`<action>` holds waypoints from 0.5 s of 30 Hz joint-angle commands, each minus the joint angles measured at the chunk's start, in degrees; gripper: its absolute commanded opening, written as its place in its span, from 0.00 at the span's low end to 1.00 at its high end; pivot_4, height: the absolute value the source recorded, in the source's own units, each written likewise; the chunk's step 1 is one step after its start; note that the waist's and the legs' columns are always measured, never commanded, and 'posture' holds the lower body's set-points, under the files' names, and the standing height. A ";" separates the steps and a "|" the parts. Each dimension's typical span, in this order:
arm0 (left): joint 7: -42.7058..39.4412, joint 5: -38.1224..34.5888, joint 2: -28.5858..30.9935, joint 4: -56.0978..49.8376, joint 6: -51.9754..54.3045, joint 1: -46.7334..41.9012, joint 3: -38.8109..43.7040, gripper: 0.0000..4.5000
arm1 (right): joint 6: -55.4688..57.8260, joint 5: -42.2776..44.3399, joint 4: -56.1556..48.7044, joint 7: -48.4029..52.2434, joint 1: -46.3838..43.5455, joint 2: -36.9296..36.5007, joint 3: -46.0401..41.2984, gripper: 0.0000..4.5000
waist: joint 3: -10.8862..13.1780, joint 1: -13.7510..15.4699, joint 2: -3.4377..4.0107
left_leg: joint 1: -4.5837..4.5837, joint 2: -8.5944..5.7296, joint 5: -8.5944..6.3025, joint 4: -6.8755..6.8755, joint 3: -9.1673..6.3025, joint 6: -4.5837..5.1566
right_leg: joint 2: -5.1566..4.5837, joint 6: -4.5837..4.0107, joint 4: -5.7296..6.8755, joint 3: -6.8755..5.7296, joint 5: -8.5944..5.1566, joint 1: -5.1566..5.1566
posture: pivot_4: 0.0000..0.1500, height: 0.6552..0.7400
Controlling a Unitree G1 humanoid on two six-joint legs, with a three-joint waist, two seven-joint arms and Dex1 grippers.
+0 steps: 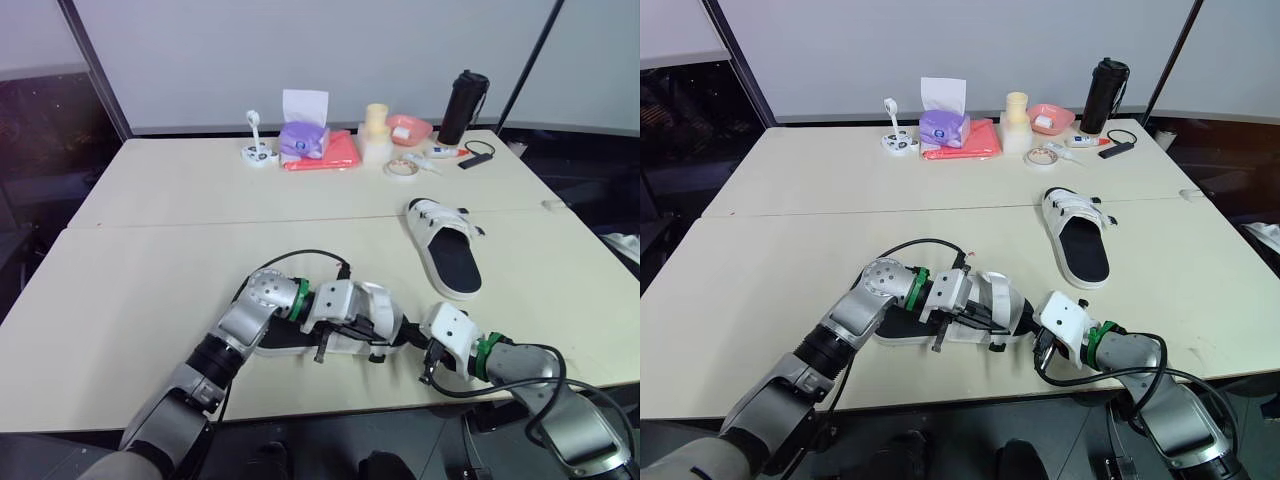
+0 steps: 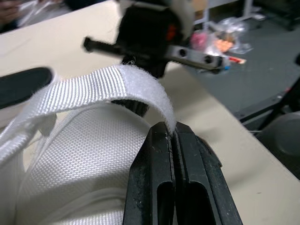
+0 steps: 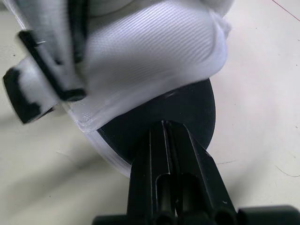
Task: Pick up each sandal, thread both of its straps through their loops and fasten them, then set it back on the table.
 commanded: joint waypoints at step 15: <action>-1.98 0.29 4.92 -6.70 11.89 2.16 -2.64 0.39 | 1.12 -1.49 3.88 1.05 -0.56 -0.59 2.82 0.00 | -0.12 -0.61 0.17 | -0.01 0.04 0.00 -0.08 0.01 0.00 | 0.02 -0.02 0.00 0.00 0.00 -0.07 | 1.00 1.00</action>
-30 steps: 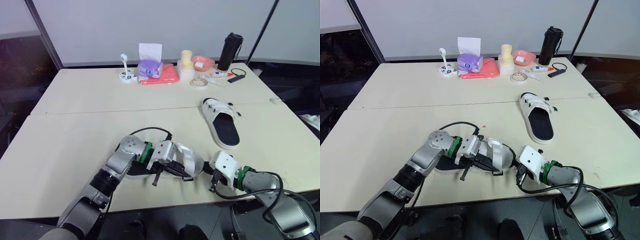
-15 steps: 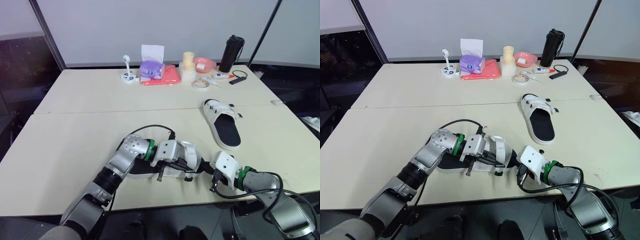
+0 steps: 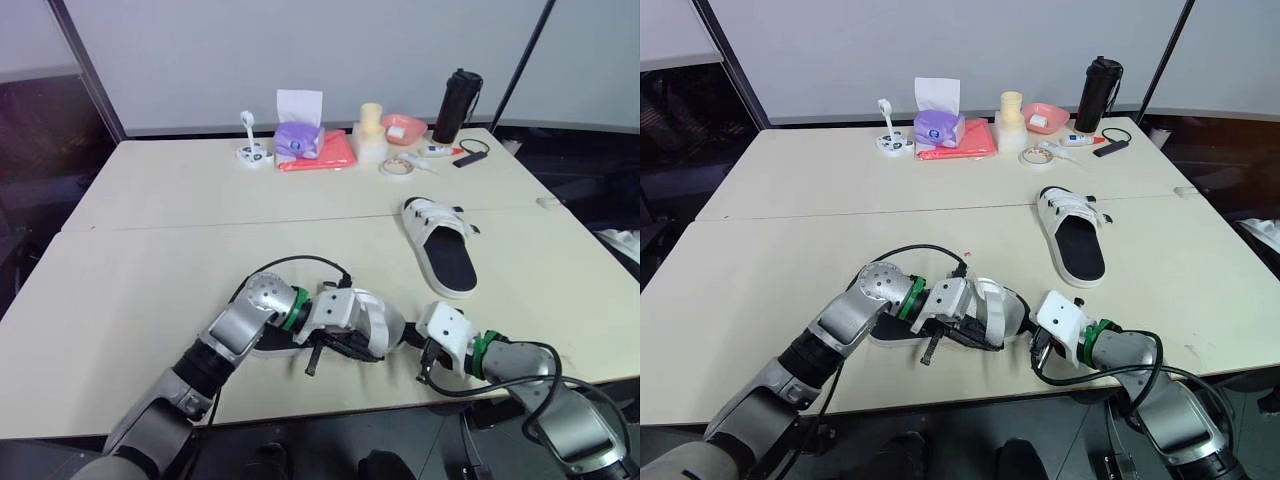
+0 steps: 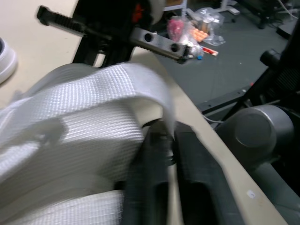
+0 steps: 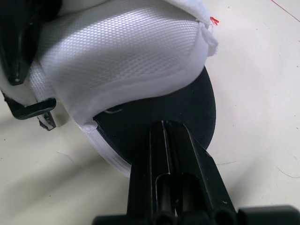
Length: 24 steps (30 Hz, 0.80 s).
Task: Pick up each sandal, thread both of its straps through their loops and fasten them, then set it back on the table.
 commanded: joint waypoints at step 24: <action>0.69 -29.03 10.28 -13.70 35.86 -0.74 20.62 0.99 | 0.46 -1.70 4.43 1.95 -0.35 -0.21 3.12 0.00 | 0.03 -0.48 -0.01 | -0.07 0.07 0.00 -0.04 0.07 0.00 | 0.03 -0.02 0.00 0.04 0.03 -0.20 | 1.00 1.00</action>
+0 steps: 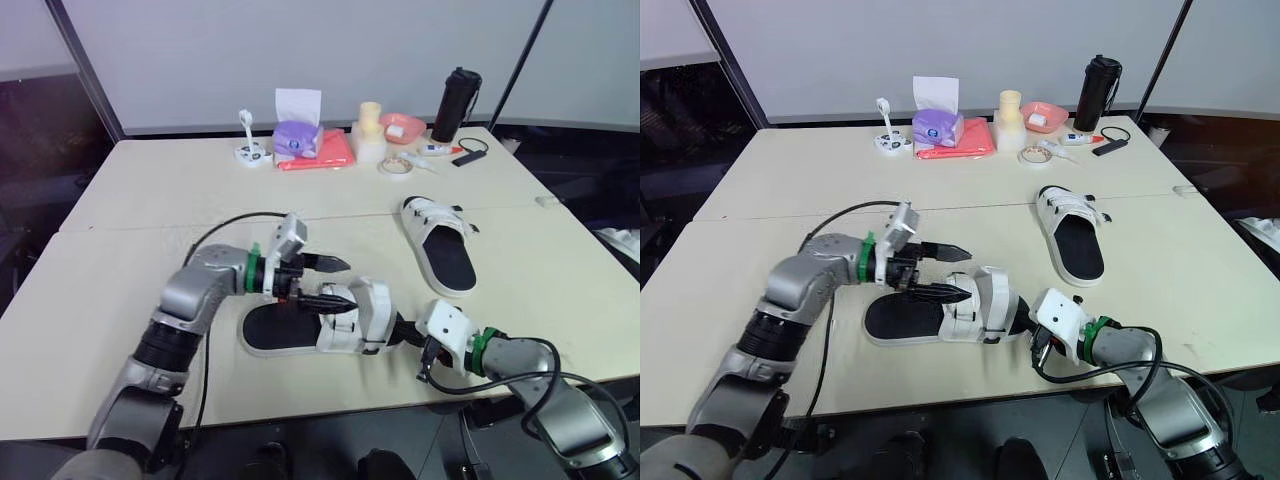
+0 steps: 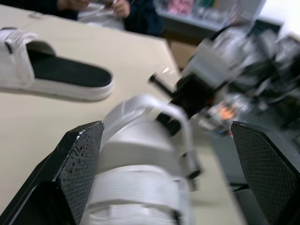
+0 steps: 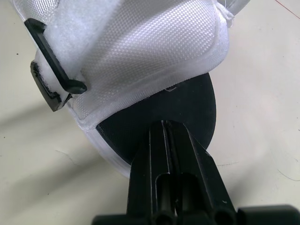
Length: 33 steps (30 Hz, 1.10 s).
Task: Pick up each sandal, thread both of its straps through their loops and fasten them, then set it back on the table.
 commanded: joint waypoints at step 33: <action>15.67 12.39 -2.33 -9.19 -7.33 18.45 -14.39 0.99 | 0.34 -2.42 5.48 2.73 -3.43 0.12 3.74 0.00 | -0.33 0.55 0.41 | -0.08 0.72 -0.13 0.11 0.34 -0.20 | -0.01 -0.63 -0.92 -0.15 0.32 0.32 | 1.00 1.00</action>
